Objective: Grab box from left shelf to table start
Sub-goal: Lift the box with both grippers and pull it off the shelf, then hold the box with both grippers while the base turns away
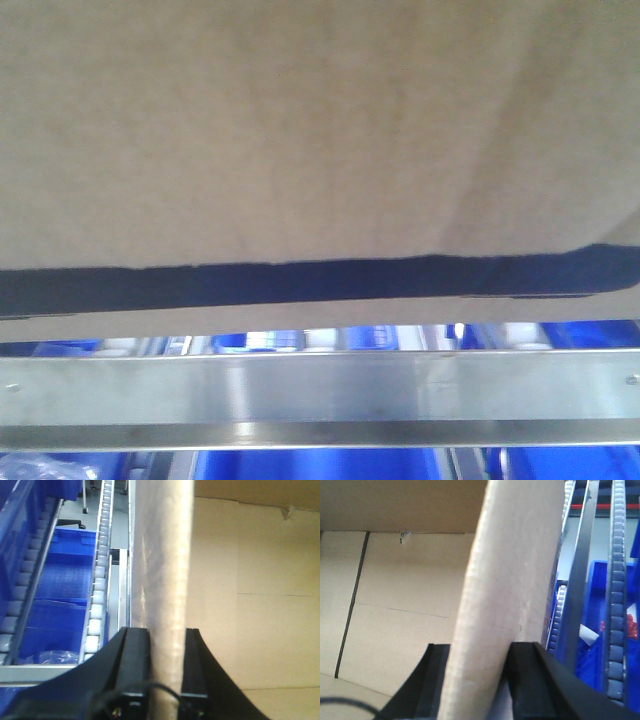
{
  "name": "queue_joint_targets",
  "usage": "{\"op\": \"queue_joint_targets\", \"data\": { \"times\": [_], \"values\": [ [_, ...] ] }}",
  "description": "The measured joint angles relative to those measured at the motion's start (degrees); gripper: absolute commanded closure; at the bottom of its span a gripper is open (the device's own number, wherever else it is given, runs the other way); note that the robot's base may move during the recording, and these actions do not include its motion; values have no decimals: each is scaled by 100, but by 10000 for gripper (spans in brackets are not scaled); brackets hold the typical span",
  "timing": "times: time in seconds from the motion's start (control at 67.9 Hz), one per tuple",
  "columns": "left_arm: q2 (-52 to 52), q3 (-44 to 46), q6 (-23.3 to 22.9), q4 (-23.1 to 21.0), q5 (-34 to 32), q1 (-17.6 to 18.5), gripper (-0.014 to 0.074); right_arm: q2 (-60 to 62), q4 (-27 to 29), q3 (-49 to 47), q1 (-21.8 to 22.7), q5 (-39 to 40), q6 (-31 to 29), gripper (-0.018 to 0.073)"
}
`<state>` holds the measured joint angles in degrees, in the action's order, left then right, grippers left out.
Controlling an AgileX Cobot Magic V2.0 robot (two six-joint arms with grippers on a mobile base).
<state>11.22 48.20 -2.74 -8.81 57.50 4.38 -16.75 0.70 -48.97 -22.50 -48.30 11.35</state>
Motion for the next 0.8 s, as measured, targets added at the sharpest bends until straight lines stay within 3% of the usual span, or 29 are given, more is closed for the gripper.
{"op": "queue_joint_targets", "data": {
  "times": [0.796],
  "values": [
    [0, -40, 0, -13, 0, 0, 694, 0, 0, 0, 0, 0, 0, 502]
  ]
}}
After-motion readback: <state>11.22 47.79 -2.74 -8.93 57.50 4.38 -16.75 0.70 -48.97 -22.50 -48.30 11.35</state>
